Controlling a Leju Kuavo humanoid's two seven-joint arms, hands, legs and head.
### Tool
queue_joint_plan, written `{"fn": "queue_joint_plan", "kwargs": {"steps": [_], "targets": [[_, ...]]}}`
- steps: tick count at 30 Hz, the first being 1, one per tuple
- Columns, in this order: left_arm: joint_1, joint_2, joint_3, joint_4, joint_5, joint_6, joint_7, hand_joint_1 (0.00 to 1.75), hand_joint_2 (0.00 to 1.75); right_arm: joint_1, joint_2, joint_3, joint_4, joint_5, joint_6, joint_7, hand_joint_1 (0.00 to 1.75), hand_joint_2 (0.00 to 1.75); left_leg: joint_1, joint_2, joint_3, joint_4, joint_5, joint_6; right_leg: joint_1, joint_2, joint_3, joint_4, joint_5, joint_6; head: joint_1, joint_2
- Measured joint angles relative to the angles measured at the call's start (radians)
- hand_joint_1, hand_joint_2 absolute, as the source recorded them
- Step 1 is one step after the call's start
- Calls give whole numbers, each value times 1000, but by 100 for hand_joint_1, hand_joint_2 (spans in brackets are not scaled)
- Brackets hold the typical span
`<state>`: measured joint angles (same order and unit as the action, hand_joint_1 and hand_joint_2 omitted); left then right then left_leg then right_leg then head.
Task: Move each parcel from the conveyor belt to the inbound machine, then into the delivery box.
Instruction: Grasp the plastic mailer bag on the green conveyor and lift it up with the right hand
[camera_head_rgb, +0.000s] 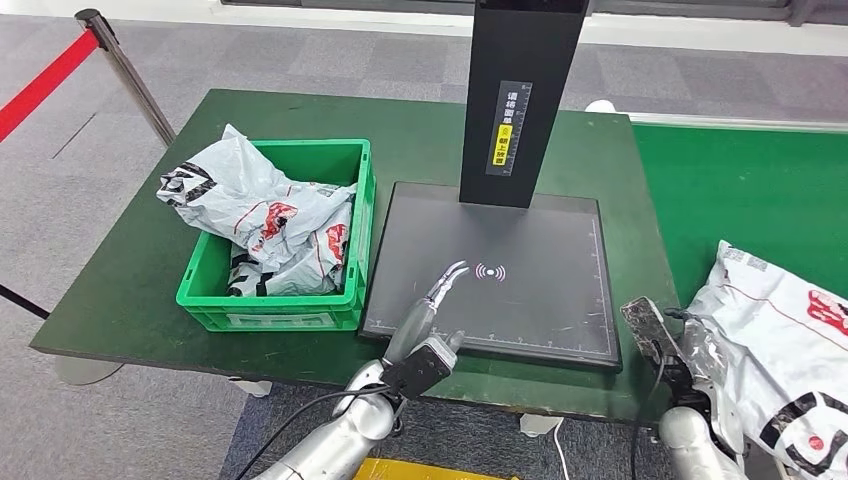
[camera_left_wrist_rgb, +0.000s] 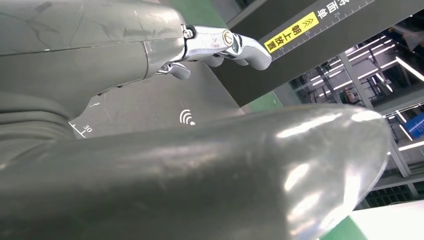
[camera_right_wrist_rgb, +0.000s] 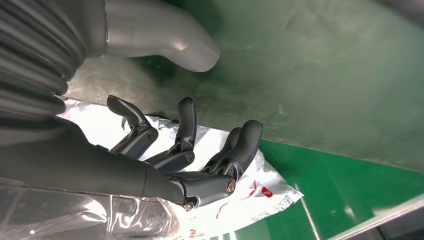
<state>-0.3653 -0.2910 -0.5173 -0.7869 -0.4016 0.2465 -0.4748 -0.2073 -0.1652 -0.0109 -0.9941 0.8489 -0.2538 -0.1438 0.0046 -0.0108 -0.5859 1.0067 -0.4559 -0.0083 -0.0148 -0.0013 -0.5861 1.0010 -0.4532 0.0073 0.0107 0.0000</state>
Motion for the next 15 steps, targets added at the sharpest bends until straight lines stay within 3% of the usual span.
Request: {"fn": "queue_joint_plan", "kwargs": {"steps": [6, 10, 15], "targets": [[3, 2, 0, 1, 2, 0, -1, 0, 0, 6, 23, -9, -30, -10, 8, 0, 168, 175, -1, 0, 0, 0, 0, 0, -1, 0, 0, 0, 0, 0, 0, 0], [3, 2, 0, 5, 2, -2, 0, 0, 0, 9, 28, -19, -43, 27, -10, 20, 1, 175, -1, 0, 0, 0, 0, 0, -1, 0, 0, 0, 0, 0, 0, 0], [3, 2, 0, 7, 2, -3, 3, 0, 0, 8, 22, -29, -86, 132, -59, 73, 0, 175, -1, 0, 0, 0, 0, 0, -1, 0, 0, 0, 0, 0, 0, 0]]}}
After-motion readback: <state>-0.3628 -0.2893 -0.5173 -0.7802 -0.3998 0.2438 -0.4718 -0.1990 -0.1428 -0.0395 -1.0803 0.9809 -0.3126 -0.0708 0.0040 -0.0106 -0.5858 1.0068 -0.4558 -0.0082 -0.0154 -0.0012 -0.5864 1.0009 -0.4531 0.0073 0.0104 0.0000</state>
